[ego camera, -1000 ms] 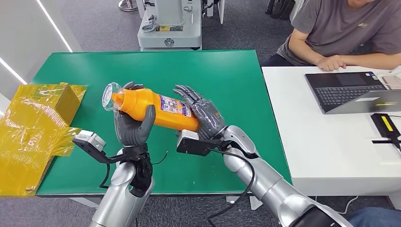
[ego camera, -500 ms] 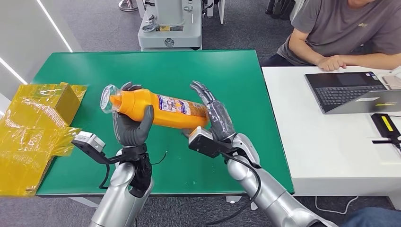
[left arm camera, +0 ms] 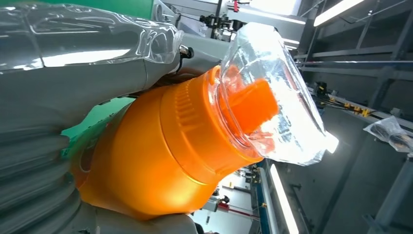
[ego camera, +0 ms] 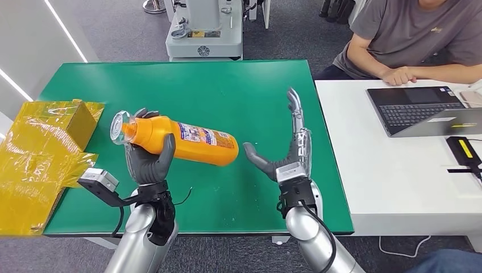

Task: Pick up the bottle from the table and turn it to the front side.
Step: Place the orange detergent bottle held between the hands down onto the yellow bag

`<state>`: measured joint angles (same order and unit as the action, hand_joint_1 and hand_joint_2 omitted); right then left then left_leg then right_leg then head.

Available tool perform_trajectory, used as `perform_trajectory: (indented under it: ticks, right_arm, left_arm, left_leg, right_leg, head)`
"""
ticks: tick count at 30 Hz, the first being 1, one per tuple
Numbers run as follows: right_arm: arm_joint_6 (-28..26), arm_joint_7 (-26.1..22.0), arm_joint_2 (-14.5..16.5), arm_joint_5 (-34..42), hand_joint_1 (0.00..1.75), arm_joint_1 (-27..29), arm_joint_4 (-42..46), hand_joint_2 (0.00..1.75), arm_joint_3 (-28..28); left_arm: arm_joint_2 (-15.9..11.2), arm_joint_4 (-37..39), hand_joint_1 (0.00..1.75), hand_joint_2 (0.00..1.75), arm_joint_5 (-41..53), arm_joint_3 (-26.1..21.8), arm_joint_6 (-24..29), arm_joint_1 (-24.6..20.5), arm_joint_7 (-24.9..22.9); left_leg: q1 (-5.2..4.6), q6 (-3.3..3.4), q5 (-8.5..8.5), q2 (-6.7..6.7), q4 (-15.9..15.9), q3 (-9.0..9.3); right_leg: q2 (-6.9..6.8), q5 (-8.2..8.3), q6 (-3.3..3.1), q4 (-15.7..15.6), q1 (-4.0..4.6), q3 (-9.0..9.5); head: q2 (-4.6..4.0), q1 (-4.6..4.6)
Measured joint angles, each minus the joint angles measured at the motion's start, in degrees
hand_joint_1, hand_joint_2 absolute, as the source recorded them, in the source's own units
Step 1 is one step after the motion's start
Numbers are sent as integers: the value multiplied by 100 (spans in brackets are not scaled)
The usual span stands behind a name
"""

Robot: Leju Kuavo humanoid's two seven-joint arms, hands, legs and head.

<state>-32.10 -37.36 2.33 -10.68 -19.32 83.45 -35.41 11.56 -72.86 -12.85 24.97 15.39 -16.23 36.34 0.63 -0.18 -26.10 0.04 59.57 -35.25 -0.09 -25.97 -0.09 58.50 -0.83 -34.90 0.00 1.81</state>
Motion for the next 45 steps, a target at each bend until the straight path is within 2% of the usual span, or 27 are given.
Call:
perform_trajectory:
  ticks: [9,13,19,22,26,34,39,45]
  right_arm:
    - [-409,-100,-72,255,0,784,731,175,133]
    - [-463,-106,-104,305,0,1001,865,175,135]
    - [-514,-115,-117,177,0,1268,1000,175,139]
    - [-476,-115,-117,196,0,1326,1034,175,141]
    - [-333,-124,-117,250,0,1383,1075,175,173]
    - [-49,-28,-89,80,0,1540,1266,175,283]
    - [91,-1,-32,-20,0,1660,1394,175,368]
    - [328,-4,67,-119,0,1787,1514,175,539]
  left_arm:
    - [-42,-130,175,175,30,-115,82,173,-84]
    - [-188,-173,175,175,135,-223,75,198,-161]
    - [-493,-267,175,175,1684,-550,562,190,-462]
    - [-749,-286,175,175,2837,-660,825,111,-770]
    - [-1283,-230,175,175,4735,-719,1125,-128,-1418]
    - [-2101,68,175,175,6774,-768,1206,-497,-2282]
    - [-2512,494,175,175,7597,-764,1066,-819,-2446]
    - [-2761,1511,175,175,8110,-579,622,-1437,-2419]
  left_leg:
    - [0,0,0,0,0,-1]
    - [0,0,0,1,-2,0]
    - [2,-1,0,1,-3,1]
    - [2,-1,1,1,-3,1]
    - [2,-2,2,2,-3,3]
    - [2,-3,3,4,-3,2]
    - [2,-3,3,4,-3,2]
    - [2,-6,6,4,-2,2]
  right_leg:
    - [1,0,0,0,0,0]
    - [1,-2,-3,1,1,0]
    - [1,-3,-5,4,2,0]
    - [2,-3,-5,4,3,0]
    - [2,-3,-5,6,3,-1]
    - [6,-3,-6,7,3,-2]
    - [5,-3,-6,6,3,-4]
    - [5,-2,-7,7,2,-5]
  head:
    - [0,0]
    - [0,1]
    - [0,1]
    - [0,0]
    - [0,1]
    - [0,1]
    - [0,1]
    - [0,0]
